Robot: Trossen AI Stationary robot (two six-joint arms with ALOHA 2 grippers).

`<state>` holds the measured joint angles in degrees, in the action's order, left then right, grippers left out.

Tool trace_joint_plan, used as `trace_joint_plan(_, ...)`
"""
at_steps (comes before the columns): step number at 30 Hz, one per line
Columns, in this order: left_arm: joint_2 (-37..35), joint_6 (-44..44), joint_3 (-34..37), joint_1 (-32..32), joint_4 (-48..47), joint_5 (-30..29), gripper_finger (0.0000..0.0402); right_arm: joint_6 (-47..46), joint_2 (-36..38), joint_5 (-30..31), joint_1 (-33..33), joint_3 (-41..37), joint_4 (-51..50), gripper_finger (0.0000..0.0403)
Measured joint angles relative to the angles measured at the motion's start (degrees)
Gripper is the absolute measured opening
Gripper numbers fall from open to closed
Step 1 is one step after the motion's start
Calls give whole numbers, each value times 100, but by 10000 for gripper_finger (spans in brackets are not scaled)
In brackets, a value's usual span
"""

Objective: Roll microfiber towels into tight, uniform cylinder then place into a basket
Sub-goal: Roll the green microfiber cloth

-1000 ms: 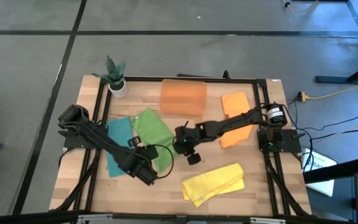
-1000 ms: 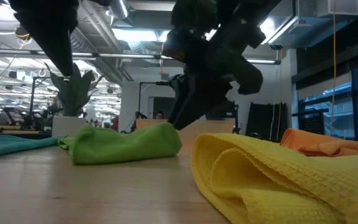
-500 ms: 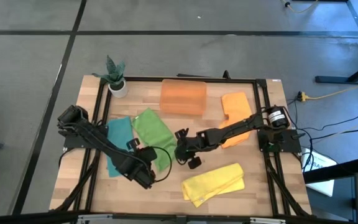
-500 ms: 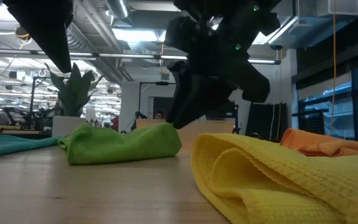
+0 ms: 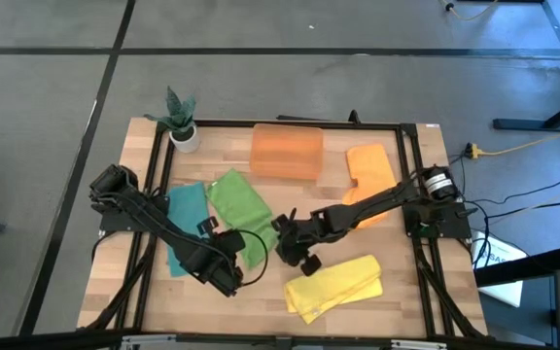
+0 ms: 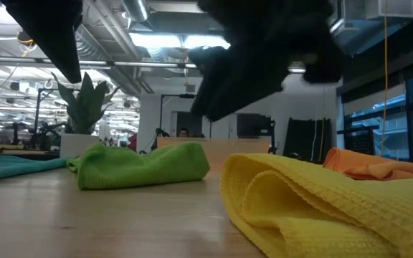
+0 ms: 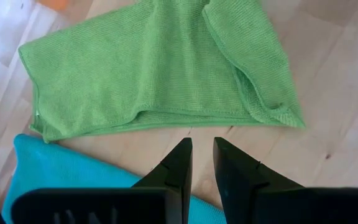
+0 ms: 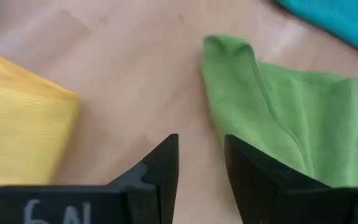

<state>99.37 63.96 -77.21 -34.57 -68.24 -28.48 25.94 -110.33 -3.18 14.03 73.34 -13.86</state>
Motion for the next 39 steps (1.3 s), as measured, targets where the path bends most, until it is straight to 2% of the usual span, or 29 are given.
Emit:
trace_joint_plan(10,0,7,0,-2,61,-19,57,669,-424,0,-283,-7,888,129)
trace_joint_plan(18,0,4,0,-1,144,-27,57,581,-772,-386,-628,-4,814,129)
trace_joint_plan(27,0,4,0,-2,168,-27,57,610,-791,-452,-642,-43,569,129)
trace_joint_plan(33,0,4,0,-2,179,-27,57,763,-804,-406,-639,-299,826,129)
trace_joint_plan(39,1,7,0,-2,185,-27,57,757,-791,98,-522,-332,873,126)
